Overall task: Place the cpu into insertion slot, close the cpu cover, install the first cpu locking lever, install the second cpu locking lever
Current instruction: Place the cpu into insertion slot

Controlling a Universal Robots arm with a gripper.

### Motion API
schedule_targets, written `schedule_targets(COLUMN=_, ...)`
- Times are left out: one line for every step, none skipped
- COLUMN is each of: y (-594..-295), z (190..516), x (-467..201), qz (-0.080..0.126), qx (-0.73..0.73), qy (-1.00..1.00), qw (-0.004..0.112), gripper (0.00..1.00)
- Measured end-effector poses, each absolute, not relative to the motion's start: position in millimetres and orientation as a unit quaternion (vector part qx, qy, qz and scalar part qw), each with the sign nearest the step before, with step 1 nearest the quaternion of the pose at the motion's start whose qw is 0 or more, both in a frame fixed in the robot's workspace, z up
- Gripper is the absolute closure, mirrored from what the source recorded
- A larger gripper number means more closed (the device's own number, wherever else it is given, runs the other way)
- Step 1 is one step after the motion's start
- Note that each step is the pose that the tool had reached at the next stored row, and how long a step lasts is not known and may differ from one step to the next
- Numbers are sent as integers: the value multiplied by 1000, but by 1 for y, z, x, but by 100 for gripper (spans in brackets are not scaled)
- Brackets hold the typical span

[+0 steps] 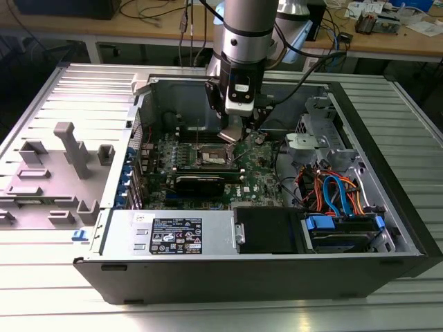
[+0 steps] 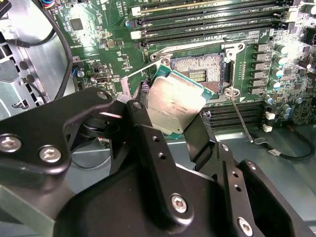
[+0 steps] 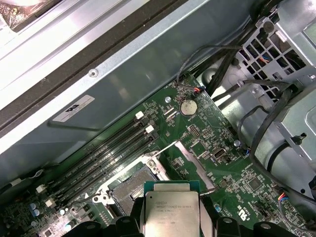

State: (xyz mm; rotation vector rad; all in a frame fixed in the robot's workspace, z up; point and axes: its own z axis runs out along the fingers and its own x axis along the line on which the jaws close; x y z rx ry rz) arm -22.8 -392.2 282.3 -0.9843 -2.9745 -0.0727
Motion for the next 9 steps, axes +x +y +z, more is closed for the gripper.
schedule_targets(y=-392, z=282, x=-23, qz=-23, qx=-314, qy=-949, qw=4, gripper=46)
schedule_targets(y=-392, z=282, x=-23, qz=-23, qx=-314, qy=-949, qw=4, gripper=46)
schedule_targets(y=-392, z=282, x=-23, qz=-23, qx=-314, qy=-949, qw=4, gripper=46)
schedule_targets(y=-392, z=282, x=-23, qz=-23, qx=-315, qy=-949, qw=4, gripper=46)
schedule_targets(y=-392, z=282, x=-23, qz=-23, qx=-316, qy=-948, qw=4, gripper=46)
schedule_targets(y=-392, z=282, x=-23, qz=-23, qx=-320, qy=-947, qw=4, gripper=46)
schedule_targets(y=-392, z=281, x=-23, qz=-23, qx=-327, qy=-945, qw=3, gripper=46)
schedule_targets(y=-392, z=280, x=-23, qz=-23, qx=-334, qy=-942, qw=3, gripper=46)
schedule_targets(y=-392, z=280, x=-23, qz=-23, qx=-340, qy=-940, qw=3, gripper=46)
